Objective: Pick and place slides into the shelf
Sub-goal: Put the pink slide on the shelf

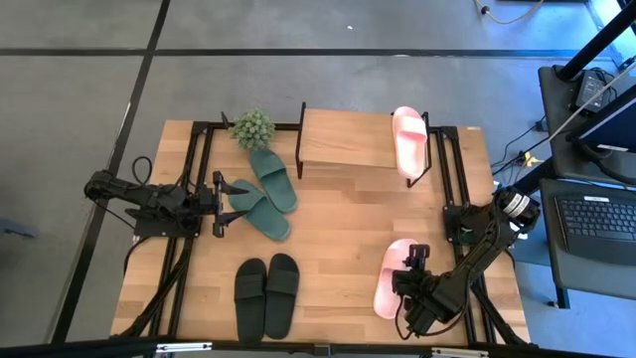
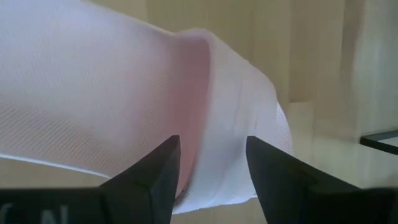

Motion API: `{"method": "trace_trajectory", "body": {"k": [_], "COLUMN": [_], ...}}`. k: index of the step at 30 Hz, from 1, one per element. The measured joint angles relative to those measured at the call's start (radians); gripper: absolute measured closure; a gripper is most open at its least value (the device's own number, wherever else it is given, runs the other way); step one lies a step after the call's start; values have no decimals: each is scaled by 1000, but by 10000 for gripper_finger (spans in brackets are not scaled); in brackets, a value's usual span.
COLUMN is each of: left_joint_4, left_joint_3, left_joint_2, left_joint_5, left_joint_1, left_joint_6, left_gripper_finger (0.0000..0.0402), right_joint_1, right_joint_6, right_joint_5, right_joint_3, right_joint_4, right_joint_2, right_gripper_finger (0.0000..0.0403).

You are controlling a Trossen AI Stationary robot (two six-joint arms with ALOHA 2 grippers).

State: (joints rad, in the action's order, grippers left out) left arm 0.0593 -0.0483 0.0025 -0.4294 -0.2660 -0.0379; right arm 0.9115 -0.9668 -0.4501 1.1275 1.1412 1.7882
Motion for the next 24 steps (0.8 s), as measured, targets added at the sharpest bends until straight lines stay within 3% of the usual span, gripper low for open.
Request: {"method": "trace_trajectory", "body": {"k": [20, 24], "left_joint_4": [0, 0], "left_joint_3": [0, 0], "left_joint_2": [0, 0], "left_joint_5": [0, 0], "left_joint_1": [0, 0], "left_joint_6": [0, 0], "left_gripper_finger": [138, 138], "right_joint_1": [-5, -5], "right_joint_6": [3, 3], "right_joint_5": [7, 7], "right_joint_3": [0, 0], "right_joint_4": [30, 46], "right_joint_2": [0, 0], "right_gripper_finger": [217, 237]}}
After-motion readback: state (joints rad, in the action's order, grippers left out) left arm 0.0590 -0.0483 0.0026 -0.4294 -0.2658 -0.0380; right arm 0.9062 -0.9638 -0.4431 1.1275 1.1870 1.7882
